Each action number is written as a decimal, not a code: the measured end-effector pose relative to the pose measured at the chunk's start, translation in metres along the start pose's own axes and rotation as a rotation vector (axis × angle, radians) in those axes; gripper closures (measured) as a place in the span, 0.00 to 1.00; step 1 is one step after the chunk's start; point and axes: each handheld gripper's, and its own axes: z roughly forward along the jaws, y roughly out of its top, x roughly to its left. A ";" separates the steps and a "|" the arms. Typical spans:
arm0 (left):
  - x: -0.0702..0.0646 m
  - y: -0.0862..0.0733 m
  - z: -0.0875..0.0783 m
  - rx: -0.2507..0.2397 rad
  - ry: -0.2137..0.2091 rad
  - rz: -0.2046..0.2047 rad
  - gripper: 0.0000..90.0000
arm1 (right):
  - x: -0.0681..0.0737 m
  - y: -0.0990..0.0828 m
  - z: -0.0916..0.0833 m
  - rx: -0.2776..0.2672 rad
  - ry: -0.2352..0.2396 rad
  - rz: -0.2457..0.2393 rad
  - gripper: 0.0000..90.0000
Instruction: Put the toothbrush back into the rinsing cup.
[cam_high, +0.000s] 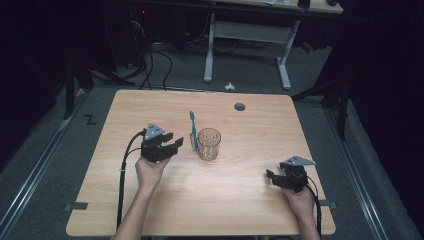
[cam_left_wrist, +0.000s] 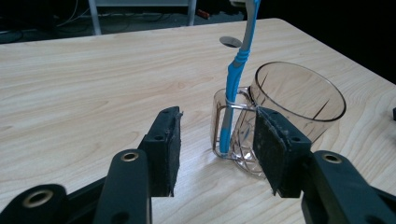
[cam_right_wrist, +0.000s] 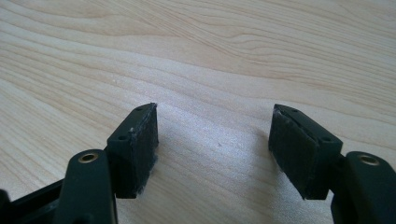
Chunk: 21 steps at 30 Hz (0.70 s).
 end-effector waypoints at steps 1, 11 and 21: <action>0.000 -0.001 0.000 0.001 0.000 -0.003 0.58 | 0.000 0.000 0.000 0.000 0.000 0.000 0.37; -0.002 -0.009 -0.004 -0.002 -0.004 -0.018 0.58 | 0.000 0.000 0.000 0.000 0.000 0.000 0.37; -0.004 -0.019 -0.007 0.010 0.007 -0.014 0.57 | 0.000 0.000 0.000 0.000 0.000 0.000 0.37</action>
